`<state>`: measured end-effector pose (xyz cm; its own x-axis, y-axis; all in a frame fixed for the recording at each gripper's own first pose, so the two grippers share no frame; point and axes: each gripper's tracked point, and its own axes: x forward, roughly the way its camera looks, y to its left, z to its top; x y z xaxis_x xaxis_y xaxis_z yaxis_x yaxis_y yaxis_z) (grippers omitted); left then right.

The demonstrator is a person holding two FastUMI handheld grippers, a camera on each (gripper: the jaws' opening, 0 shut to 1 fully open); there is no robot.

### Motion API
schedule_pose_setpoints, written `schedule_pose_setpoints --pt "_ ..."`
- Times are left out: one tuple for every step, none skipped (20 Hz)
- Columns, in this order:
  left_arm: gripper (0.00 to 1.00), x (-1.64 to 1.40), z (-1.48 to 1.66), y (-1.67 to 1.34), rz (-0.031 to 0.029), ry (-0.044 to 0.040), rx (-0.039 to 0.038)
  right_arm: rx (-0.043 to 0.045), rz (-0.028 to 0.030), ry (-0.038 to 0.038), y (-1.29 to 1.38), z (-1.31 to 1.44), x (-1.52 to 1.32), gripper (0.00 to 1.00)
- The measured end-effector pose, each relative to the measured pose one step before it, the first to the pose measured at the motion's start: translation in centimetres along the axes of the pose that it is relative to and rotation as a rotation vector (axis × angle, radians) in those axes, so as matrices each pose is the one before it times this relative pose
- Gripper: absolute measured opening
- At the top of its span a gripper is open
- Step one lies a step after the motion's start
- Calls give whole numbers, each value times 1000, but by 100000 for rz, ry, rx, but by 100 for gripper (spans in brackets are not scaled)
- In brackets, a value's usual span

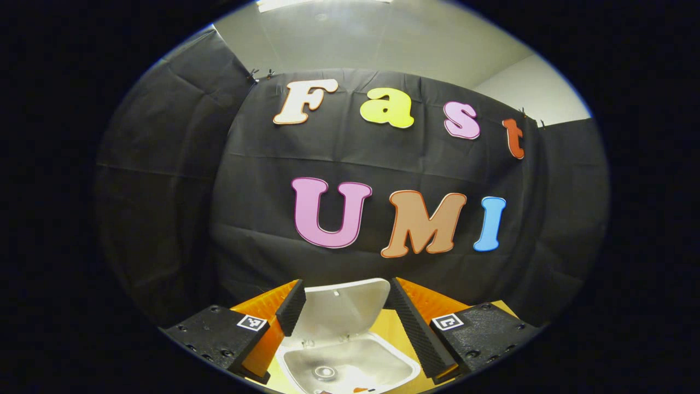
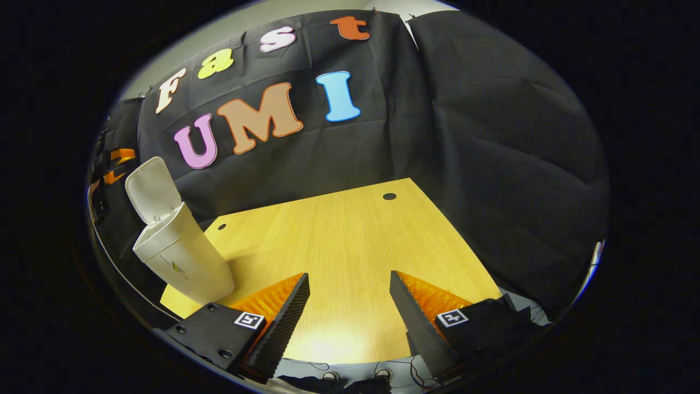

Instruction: Press the lid of the desktop garbage bin to open it, pick up the crumpled paper on the desktop and throw it into the bin, then pick up the pop can on the desktop and drop it into the bin, and finally close the garbage bin lid.

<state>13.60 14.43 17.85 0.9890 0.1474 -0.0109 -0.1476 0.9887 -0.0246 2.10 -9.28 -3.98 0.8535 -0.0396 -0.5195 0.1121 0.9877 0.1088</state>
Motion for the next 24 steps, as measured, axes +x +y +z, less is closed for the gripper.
schedule_pose_setpoints --pt "93 580 453 541 1502 -151 415 441 -323 -325 -138 120 -134 99" --pt "93 814 251 515 1324 -14 -34 443 -335 -436 -117 154 -56 99" --pt "93 778 278 393 838 -22 -407 622 -295 -363 -140 162 -110 99" --pt "93 722 204 301 1170 326 -136 711 -232 -356 -357 129 -135 99" --pt "93 768 -100 489 1357 857 395 585 -302 -174 -488 -118 -211 99" --pt "92 849 -202 434 1665 866 1016 346 -558 -112 -529 -268 -169 99" --pt "93 646 -172 355 1244 1256 1508 268 -632 -67 -344 -97 -145 99" --pt "92 551 -500 292 1128 1443 1349 362 -576 -47 -228 -1 -100 99" --pt "93 490 -448 27 380 1655 811 415 -464 -61 -221 -6 -102 98" --pt "93 381 -475 -146 -135 1274 -367 369 -518 77 -242 -47 -37 98" --pt "93 217 -332 -83 176 863 -1151 285 -416 162 -313 -129 -121 98" --pt "93 355 -520 15 77 1544 -585 279 -464 -135 -261 26 -48 98" --pt "93 126 -659 16 330 1580 -461 209 -372 -170 -308 -40 -81 98" --pt "93 47 -721 -54 -18 1361 -548 267 -464 -245 -244 60 -129 98" --pt "94 -109 -682 -203 -442 1401 -797 399 -367 -489 -381 33 -51 98" --pt "94 -478 -623 68 1207 743 708 455 -292 -369 -242 61 -30 98" --pt "94 -414 324 37 -17 -4176 1881 470 -262 -291 -264 16 -22 98" --pt "94 -507 -30 -557 -885 -1653 284 453 -40 -75 -195 27 68 98" --pt "93 -746 -245 -426 347 -667 764 459 255 73 -135 -65 105 98" --pt "93 -609 -132 -231 238 -1436 887 271 469 214 -16 1 114 98" --pt "94 -723 -237 -406 -49 -972 886 -49 453 63 -33 -23 126 98" --pt "93 -949 -513 -367 -418 -683 773 -342 318 -50 7 98 126 98" --pt "94 -759 -381 -439 -305 -522 137 -477 480 -339 54 120 41 98" --pt "94 -894 -361 -299 -61 -806 90 -453 647 -353 116 185 124 98"
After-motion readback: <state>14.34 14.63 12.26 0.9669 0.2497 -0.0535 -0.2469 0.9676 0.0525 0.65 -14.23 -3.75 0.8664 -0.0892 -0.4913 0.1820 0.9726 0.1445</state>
